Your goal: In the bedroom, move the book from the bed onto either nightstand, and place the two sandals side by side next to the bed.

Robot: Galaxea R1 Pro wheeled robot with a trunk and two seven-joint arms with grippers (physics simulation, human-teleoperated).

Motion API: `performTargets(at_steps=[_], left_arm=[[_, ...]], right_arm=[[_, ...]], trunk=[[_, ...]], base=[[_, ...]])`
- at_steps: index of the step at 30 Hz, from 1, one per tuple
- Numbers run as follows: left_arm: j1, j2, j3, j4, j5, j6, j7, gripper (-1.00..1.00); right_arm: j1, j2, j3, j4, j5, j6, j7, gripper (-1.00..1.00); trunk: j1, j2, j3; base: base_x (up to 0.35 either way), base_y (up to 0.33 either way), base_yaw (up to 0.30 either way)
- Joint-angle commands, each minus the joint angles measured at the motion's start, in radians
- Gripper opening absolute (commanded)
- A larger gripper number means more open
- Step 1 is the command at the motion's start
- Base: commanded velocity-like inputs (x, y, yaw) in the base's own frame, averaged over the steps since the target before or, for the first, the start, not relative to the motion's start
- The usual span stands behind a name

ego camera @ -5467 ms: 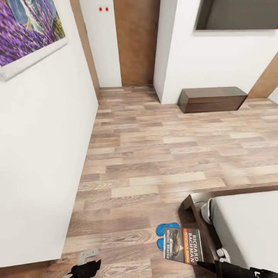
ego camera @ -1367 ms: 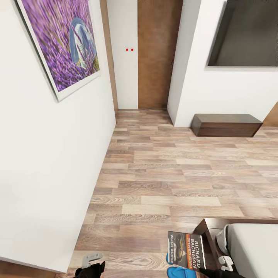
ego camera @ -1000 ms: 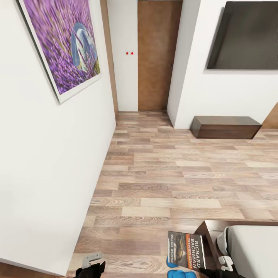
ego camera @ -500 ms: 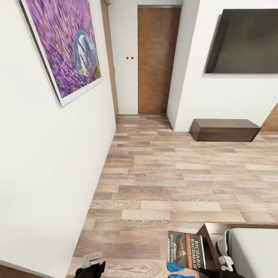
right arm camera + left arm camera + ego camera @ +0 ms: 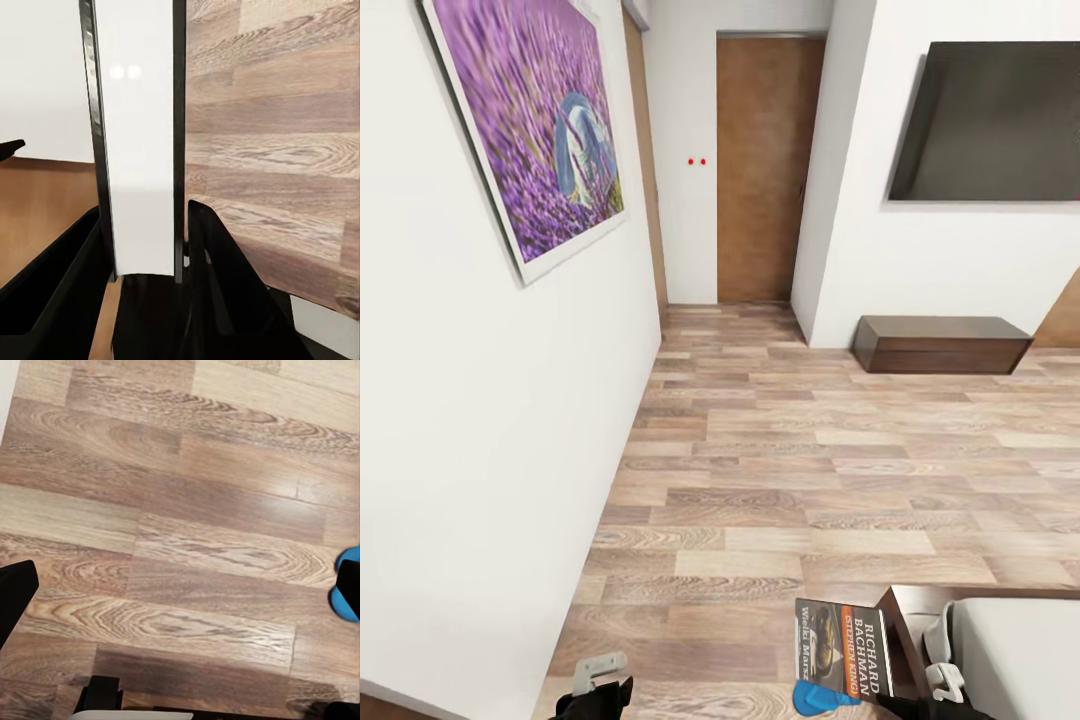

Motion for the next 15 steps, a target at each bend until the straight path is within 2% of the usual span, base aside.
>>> performTargets(at_steps=[1,15], left_arm=[[-0.001,0.0,-0.001,0.001,0.009,-0.003,-0.004,1.0],[0.0,0.0,-0.001,0.001,0.009,-0.003,-0.004,1.0]], right_arm=[[-0.001,0.001,-0.007,-0.001,0.004,0.01,0.006,-1.0],[-0.001,0.001,-0.007,-0.001,0.004,0.01,0.006,-1.0]], trunk=[[0.0,-0.001,0.001],[0.0,-0.001,0.023]], base=[[0.0,0.0,0.0],[0.0,0.0,0.0]])
